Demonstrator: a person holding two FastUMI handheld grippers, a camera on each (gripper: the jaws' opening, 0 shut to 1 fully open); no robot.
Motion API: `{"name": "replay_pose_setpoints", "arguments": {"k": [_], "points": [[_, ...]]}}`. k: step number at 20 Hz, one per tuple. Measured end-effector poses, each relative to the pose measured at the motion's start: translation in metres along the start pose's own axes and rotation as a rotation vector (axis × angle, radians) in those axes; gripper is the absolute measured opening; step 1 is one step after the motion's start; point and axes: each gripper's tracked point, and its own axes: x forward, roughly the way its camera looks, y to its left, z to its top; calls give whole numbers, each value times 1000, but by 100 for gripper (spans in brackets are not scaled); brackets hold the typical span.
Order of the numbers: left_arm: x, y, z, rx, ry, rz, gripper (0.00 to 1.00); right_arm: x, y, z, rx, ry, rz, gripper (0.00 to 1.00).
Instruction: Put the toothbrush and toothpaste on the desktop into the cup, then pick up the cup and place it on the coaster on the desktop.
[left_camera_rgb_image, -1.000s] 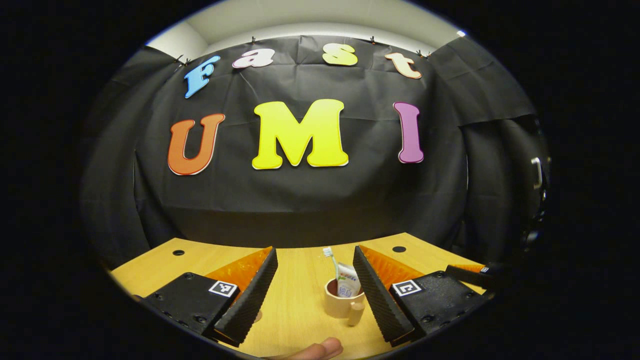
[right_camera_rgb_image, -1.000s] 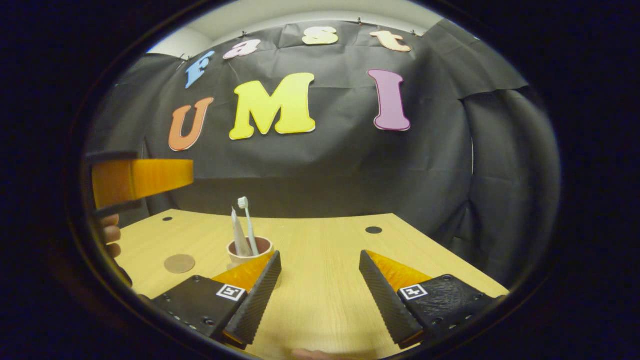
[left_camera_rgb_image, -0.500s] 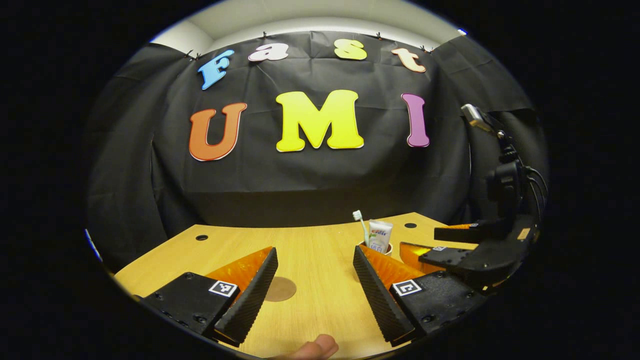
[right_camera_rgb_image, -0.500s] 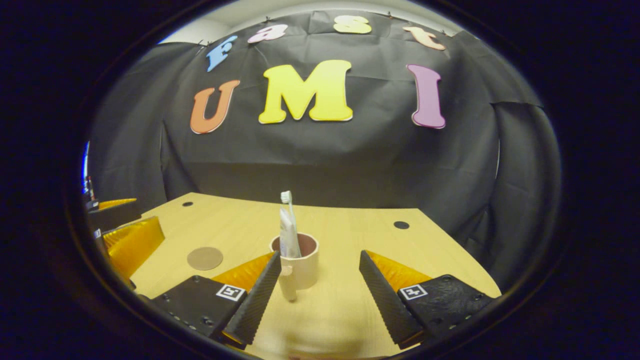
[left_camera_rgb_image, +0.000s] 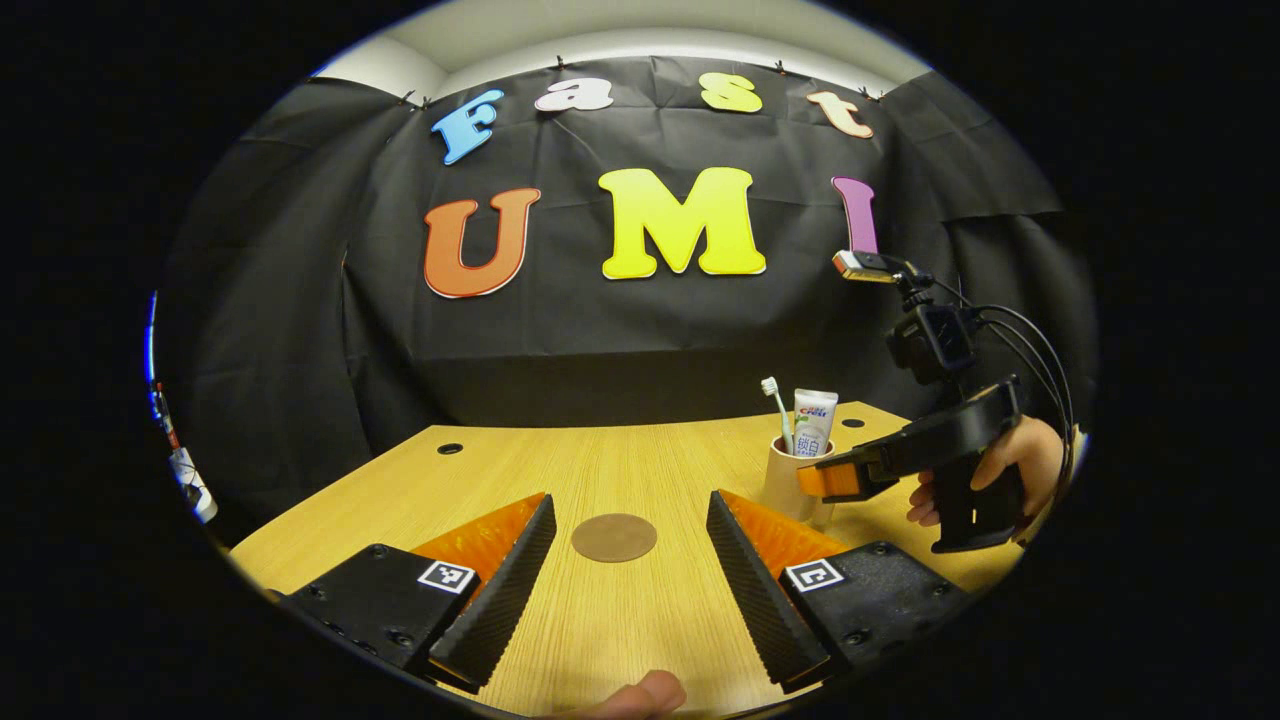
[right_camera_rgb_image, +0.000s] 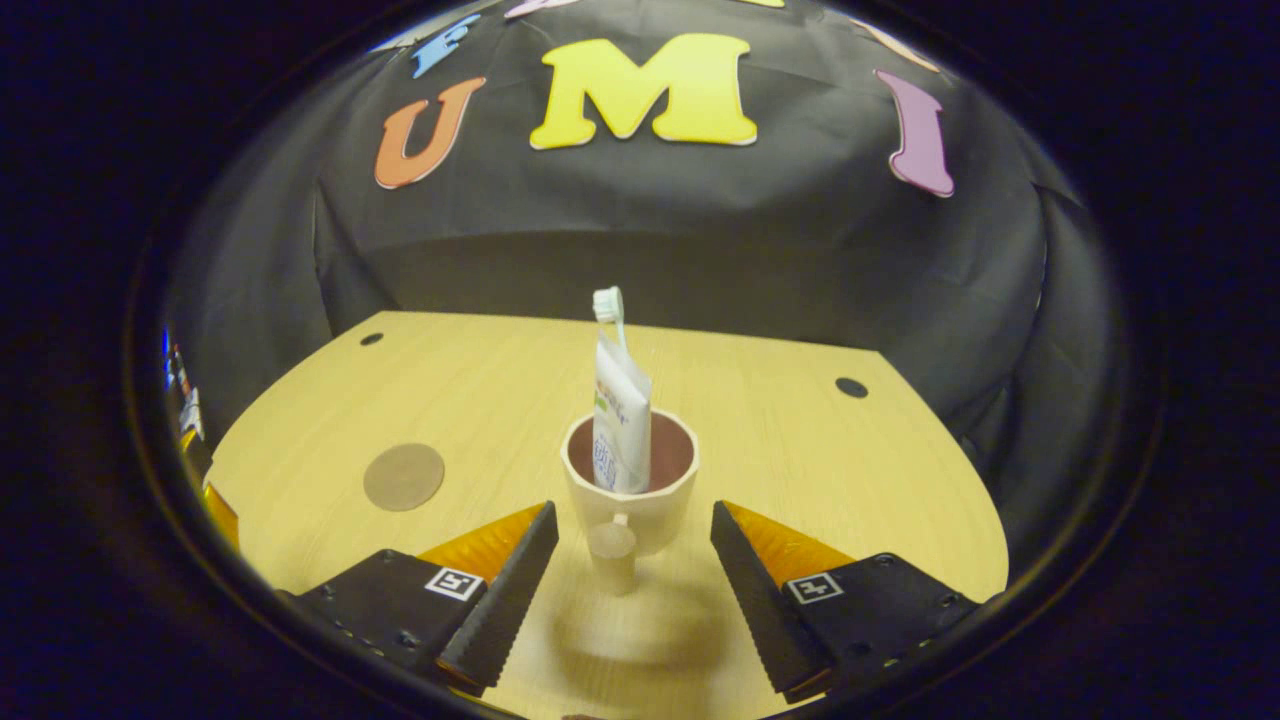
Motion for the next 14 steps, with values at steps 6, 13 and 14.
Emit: {"name": "replay_pose_setpoints", "arguments": {"k": [6,13,14], "points": [[-4,12,-12,-20,20,10,97,24,8,-18,-12,308,12,84],[-7,22,-19,-52,30,9,97,31,5,-28,21,499,-52,66],[-7,23,-22,-58,39,5,97,30,3,-29,28,501,-56,67]]}}
